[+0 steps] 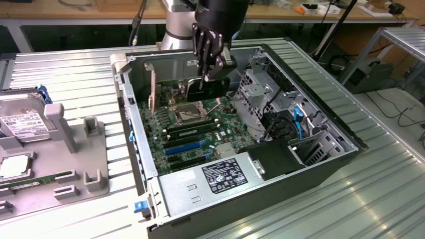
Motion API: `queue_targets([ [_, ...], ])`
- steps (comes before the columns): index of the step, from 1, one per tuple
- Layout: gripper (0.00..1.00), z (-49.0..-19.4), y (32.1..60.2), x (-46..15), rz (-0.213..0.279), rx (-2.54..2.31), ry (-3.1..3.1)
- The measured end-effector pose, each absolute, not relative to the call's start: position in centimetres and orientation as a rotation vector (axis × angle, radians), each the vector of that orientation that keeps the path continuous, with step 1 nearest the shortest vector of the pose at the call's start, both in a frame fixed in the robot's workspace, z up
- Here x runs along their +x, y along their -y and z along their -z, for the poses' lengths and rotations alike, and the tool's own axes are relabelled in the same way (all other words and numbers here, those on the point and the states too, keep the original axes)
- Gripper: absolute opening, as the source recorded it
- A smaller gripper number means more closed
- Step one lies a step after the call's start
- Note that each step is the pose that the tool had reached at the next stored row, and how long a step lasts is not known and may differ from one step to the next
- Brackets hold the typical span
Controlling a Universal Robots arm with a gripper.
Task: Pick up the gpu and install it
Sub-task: 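Insert the gpu into the slot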
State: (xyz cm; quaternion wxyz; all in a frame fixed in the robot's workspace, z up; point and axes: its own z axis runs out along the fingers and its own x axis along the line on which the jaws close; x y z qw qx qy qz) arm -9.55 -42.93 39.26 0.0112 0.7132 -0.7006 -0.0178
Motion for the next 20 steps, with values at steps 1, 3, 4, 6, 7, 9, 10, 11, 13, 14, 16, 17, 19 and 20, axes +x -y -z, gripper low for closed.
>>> queue_targets([
  [1, 0.27, -39.2, 42.9, -9.5, 0.054, 2.225, 2.186],
  [3, 0.27, -39.1, 42.9, -9.5, 0.052, 2.227, 2.188],
  [4, 0.27, -39.1, 42.9, -9.4, 0.051, 2.228, 2.188],
  [6, 0.27, -39.1, 42.9, -9.4, 0.051, 2.228, 2.188],
  [7, 0.27, -39.1, 42.9, -9.4, 0.051, 2.228, 2.188],
  [9, 0.27, -39.0, 42.9, -9.4, 0.051, 2.228, 2.188],
  [10, 0.27, -39.0, 42.9, -9.4, 0.051, 2.228, 2.188],
  [11, 0.27, -38.9, 42.9, -9.4, 0.051, 2.228, 2.188],
  [13, 0.27, -38.6, 42.9, -9.4, 0.051, 2.228, 2.188],
  [14, 0.27, -38.4, 42.9, -9.4, 0.051, 2.228, 2.188],
  [16, 0.27, -38.2, 42.9, -9.4, 0.051, 2.228, 2.188],
  [17, 0.27, -38.0, 42.9, -9.4, 0.051, 2.228, 2.188],
  [19, 0.27, -37.5, 42.9, -9.4, 0.051, 2.228, 2.188],
  [20, 0.27, -37.4, 42.9, -9.4, 0.051, 2.228, 2.188],
])
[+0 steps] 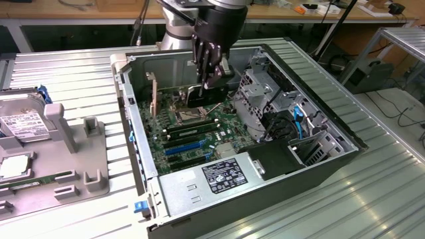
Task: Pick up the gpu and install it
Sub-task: 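Insert the gpu into the slot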
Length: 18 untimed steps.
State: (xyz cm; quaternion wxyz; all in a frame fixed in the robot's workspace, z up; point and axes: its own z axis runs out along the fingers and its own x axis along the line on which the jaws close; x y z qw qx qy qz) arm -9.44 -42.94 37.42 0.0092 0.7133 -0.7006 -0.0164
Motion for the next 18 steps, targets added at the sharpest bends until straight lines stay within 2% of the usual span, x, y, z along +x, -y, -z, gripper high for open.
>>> queue_targets([
  [18, 0.27, -33.5, 42.9, -9.4, 0.051, 2.228, 2.189],
])
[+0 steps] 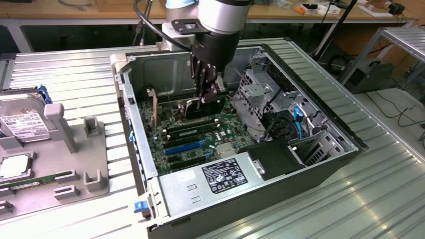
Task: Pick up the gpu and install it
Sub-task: 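Insert the gpu into the slot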
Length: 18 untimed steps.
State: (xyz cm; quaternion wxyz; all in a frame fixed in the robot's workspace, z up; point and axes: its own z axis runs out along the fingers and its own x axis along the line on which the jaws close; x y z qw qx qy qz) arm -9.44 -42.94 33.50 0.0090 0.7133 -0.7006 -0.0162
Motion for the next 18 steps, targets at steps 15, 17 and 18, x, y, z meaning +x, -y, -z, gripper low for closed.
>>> queue_targets([
  [15, 0.27, -31.6, 42.9, -9.4, 0.05, 2.228, 2.189],
  [17, 0.27, -31.3, 42.9, -9.4, 0.05, 2.228, 2.189],
  [18, 0.27, -31.3, 42.9, -9.4, 0.05, 2.228, 2.189],
])
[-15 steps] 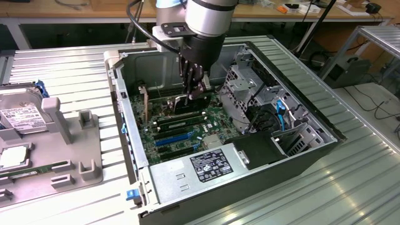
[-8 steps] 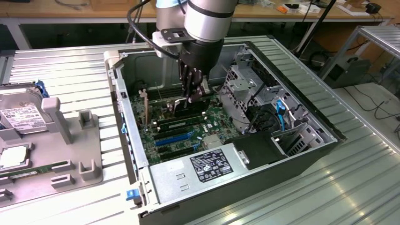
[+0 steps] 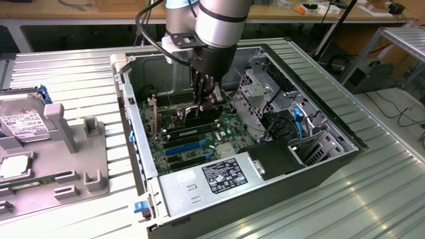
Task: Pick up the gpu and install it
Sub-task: 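Insert the gpu into the slot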
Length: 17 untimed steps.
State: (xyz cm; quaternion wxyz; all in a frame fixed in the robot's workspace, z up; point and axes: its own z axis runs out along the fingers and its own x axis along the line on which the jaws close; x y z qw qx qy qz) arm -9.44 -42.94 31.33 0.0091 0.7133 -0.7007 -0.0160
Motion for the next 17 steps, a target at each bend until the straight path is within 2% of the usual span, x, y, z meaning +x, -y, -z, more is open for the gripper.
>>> queue_targets([
  [17, 0.27, -30.79, 42.94, -9.44, 0.05, 2.228, 2.189],
])
